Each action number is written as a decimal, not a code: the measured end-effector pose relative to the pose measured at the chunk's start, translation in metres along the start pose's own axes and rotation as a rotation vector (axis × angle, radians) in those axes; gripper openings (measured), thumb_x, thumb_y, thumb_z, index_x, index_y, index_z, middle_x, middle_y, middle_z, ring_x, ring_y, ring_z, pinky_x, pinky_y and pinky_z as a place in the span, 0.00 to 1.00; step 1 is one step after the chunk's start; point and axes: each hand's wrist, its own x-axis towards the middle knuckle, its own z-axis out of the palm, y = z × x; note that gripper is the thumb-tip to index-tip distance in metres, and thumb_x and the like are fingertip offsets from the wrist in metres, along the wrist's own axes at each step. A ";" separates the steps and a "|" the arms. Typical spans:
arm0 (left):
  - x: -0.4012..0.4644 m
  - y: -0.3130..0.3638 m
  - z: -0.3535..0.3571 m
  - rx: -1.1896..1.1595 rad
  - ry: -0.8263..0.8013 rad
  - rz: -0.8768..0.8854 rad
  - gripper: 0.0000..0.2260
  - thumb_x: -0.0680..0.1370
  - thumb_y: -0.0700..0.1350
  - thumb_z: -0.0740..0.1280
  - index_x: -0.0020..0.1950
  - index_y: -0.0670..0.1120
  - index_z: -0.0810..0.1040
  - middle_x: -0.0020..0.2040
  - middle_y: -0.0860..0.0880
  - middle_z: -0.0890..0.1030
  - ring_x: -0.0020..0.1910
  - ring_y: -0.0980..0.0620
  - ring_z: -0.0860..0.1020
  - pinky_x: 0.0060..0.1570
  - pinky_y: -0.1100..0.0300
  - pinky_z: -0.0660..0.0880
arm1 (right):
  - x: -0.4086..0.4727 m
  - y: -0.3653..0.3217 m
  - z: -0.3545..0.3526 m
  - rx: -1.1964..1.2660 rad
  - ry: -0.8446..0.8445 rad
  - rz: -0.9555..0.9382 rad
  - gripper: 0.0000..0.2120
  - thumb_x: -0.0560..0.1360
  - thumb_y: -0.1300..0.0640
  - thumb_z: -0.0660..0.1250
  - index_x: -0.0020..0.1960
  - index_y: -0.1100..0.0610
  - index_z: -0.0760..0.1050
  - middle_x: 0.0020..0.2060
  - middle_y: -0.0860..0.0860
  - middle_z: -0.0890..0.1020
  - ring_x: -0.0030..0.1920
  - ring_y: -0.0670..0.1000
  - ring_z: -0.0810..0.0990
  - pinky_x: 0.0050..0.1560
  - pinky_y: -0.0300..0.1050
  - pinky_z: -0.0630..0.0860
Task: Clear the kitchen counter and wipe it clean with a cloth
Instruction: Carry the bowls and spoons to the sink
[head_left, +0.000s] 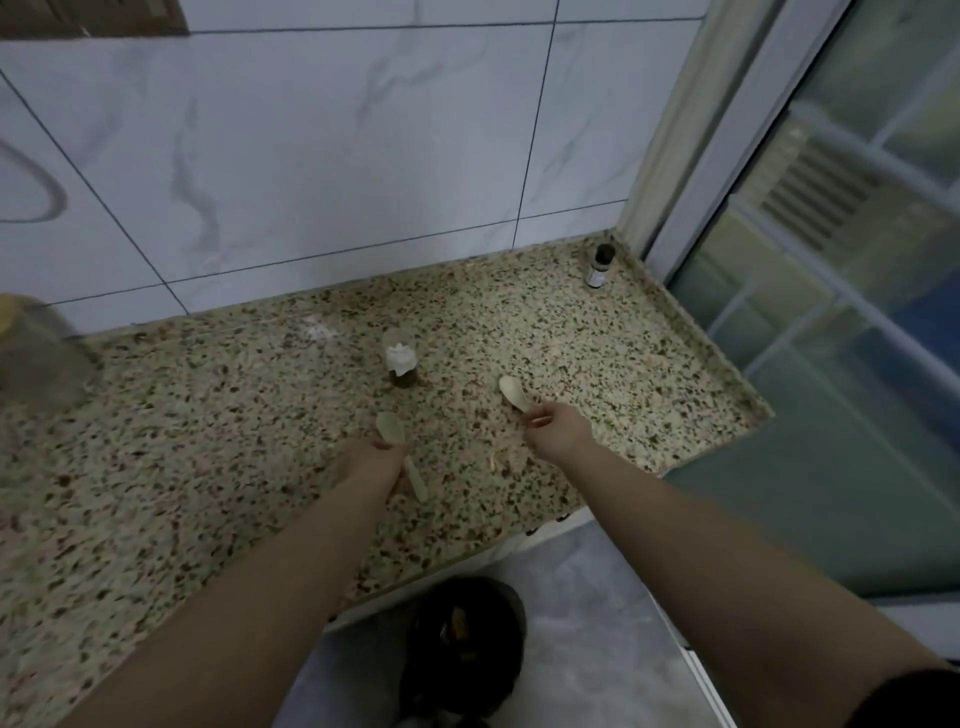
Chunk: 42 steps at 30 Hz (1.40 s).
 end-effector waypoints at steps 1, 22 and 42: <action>0.009 -0.001 0.000 0.036 0.009 0.020 0.10 0.76 0.48 0.70 0.42 0.43 0.76 0.42 0.40 0.83 0.38 0.42 0.82 0.42 0.52 0.80 | 0.007 0.000 0.001 -0.035 0.011 0.017 0.14 0.76 0.59 0.70 0.62 0.56 0.78 0.60 0.55 0.81 0.52 0.54 0.82 0.53 0.45 0.80; 0.060 -0.009 0.019 0.415 -0.093 0.110 0.14 0.76 0.53 0.69 0.35 0.46 0.77 0.31 0.49 0.78 0.32 0.52 0.78 0.37 0.59 0.77 | 0.058 0.003 0.021 -0.471 0.082 0.013 0.11 0.79 0.57 0.66 0.56 0.64 0.76 0.50 0.60 0.80 0.48 0.57 0.80 0.41 0.45 0.78; -0.065 -0.077 -0.126 -0.480 0.354 0.137 0.10 0.82 0.50 0.57 0.51 0.45 0.72 0.37 0.47 0.76 0.33 0.48 0.72 0.35 0.58 0.70 | -0.079 -0.107 0.102 0.240 -0.485 -0.247 0.02 0.81 0.57 0.64 0.50 0.54 0.74 0.49 0.56 0.82 0.48 0.55 0.85 0.50 0.53 0.83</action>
